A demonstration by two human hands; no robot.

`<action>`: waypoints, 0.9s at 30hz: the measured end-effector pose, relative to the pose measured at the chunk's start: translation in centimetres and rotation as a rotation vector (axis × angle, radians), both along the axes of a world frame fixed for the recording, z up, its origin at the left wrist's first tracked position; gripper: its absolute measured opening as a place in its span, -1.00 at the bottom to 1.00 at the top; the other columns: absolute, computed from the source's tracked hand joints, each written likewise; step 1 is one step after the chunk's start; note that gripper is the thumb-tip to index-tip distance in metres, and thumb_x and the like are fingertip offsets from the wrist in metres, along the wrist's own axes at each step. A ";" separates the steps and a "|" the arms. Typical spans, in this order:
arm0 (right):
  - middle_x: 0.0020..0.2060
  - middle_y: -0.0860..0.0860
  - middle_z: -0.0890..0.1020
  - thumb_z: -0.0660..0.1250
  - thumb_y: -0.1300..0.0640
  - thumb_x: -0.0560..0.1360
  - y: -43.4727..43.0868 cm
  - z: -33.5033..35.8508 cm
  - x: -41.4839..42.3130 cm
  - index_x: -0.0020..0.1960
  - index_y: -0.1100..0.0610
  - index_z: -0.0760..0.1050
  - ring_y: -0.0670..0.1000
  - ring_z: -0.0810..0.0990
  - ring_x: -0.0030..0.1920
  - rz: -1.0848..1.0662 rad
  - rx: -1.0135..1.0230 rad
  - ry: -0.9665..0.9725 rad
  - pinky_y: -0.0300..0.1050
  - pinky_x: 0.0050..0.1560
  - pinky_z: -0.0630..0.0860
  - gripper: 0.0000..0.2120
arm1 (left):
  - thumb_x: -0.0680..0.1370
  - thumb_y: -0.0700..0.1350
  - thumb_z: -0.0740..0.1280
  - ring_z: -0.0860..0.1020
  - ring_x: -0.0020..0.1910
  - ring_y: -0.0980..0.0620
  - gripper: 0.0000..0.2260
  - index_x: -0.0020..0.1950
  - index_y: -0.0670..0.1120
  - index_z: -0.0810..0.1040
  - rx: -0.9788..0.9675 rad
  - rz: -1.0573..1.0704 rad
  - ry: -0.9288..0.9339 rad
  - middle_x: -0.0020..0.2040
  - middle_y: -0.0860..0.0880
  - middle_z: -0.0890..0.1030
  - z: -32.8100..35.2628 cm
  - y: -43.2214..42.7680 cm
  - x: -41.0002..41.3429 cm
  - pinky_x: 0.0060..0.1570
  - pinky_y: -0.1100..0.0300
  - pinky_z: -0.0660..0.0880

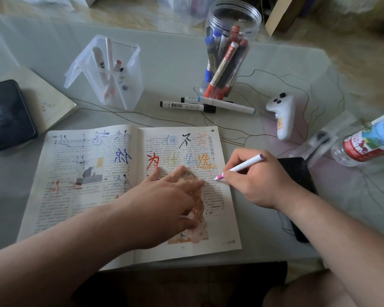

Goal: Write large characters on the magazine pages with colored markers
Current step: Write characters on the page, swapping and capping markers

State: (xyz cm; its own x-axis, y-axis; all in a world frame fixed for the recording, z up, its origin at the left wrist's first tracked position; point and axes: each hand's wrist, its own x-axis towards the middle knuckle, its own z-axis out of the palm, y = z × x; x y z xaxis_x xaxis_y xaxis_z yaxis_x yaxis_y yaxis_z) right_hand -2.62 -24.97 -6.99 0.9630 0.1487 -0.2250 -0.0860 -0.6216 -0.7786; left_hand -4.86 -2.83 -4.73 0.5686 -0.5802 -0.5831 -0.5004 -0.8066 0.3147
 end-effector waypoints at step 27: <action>-0.42 0.14 0.61 0.44 0.16 0.35 -0.8 -0.1 0.6 -0.30 0.27 0.51 0.00 0.45 -0.41 -0.047 0.018 0.014 -0.11 -0.37 0.36 -0.81 | 0.63 0.25 0.18 -0.31 0.59 0.05 -0.71 -0.25 0.19 0.31 -0.003 0.003 0.011 0.61 0.28 -0.12 0.1 -0.1 0.0 0.56 -0.25 -0.15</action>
